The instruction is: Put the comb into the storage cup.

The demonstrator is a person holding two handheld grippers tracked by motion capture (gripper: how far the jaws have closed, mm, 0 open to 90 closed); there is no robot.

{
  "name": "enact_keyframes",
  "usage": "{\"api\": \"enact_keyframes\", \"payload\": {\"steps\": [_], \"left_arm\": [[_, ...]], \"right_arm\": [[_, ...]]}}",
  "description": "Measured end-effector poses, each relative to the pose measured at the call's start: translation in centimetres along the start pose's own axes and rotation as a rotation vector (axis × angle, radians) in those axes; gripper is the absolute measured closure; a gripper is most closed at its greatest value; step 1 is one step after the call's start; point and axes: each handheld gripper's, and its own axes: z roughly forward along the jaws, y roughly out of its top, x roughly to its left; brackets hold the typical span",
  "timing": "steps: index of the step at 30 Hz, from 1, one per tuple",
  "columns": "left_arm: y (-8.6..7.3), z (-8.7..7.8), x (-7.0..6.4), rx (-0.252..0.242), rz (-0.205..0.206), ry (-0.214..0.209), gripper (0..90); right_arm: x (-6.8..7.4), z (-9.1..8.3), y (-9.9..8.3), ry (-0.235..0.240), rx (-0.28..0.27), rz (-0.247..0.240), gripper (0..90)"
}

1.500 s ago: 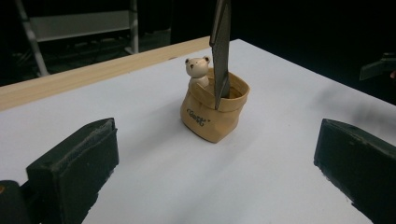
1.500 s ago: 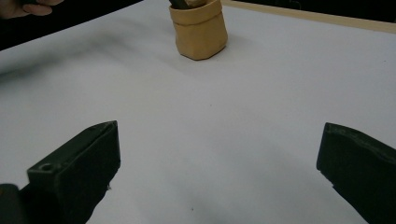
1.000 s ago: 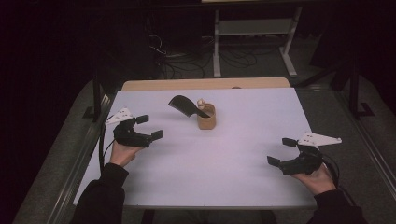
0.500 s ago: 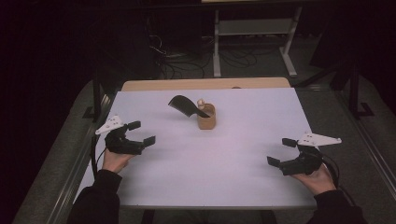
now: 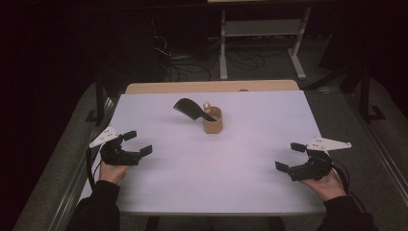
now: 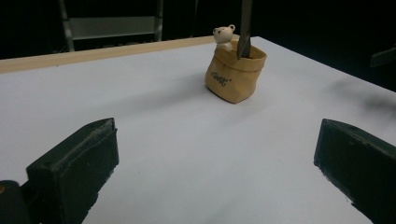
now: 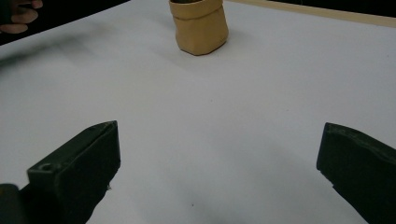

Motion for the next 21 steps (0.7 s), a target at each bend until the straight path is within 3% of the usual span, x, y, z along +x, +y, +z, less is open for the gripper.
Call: {"api": "enact_keyframes", "payload": {"steps": [6, 13, 21], "left_arm": [[-0.9, -0.9, 0.0, -0.024, 0.006, 0.008, 0.0], [-2.1, -1.5, -0.2, -0.003, 0.013, 0.010, 0.0], [-2.8, -2.4, -0.5, -0.014, 0.009, 0.008, 0.0]], "right_arm": [[0.0, 0.0, 0.0, 0.001, 0.005, 0.001, 0.0], [0.0, 0.1, -0.1, 0.000, 0.004, 0.001, 0.0], [-0.1, 0.0, -0.2, -0.007, 0.004, 0.011, 0.0]]}}
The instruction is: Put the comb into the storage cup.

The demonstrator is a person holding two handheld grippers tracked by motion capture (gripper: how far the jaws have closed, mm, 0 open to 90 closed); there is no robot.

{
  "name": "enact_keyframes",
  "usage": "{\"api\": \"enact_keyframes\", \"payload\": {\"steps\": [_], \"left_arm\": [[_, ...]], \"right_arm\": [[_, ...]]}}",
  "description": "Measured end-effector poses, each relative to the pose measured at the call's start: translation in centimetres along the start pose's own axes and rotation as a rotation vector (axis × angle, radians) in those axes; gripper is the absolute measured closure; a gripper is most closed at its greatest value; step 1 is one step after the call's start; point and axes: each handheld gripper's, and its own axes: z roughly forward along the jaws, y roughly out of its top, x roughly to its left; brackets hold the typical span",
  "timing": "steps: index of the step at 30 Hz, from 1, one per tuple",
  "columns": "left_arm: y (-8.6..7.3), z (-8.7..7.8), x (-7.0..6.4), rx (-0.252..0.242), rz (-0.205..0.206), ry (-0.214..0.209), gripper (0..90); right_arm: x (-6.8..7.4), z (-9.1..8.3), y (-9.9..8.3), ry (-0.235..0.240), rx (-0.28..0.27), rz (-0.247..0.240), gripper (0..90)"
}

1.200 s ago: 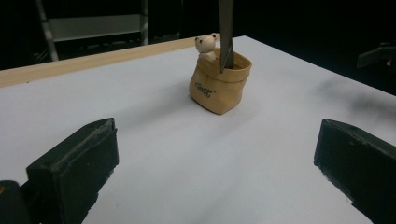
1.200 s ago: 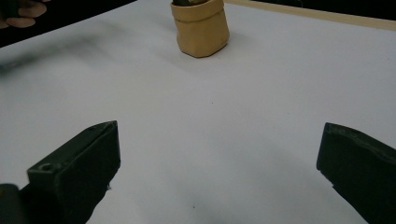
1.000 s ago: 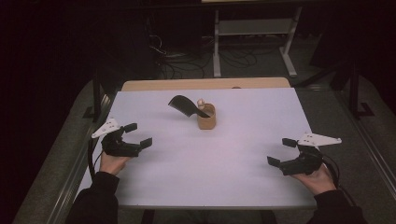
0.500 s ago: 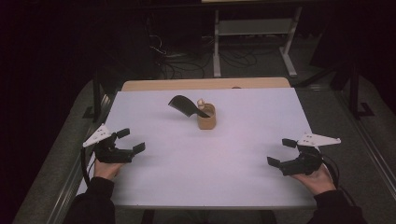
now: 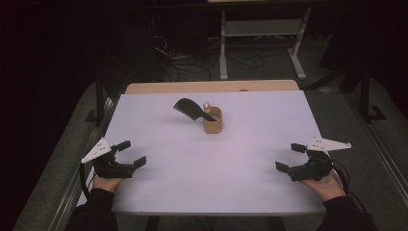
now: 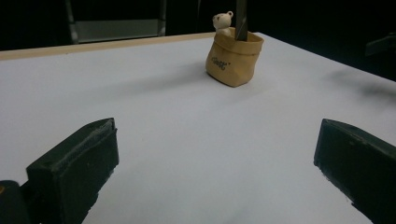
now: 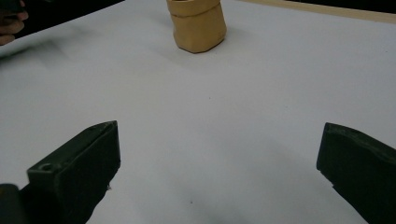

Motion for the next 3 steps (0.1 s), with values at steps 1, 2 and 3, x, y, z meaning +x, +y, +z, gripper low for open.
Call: {"api": "enact_keyframes", "payload": {"steps": [1, 2, 3], "left_arm": [[-0.04, -0.18, 0.05, -0.003, -0.002, 0.002, 0.0], [-0.07, -0.31, 0.11, -0.009, -0.006, 0.003, 0.0], [-0.10, -0.45, 0.17, -0.011, -0.009, 0.004, 0.0]], "right_arm": [[-0.02, -0.01, -0.03, -0.001, -0.001, 0.000, 0.0], [-0.04, -0.05, -0.08, -0.002, -0.002, 0.004, 0.0], [-0.06, -0.06, -0.12, -0.004, -0.001, 0.006, 0.0]]}}
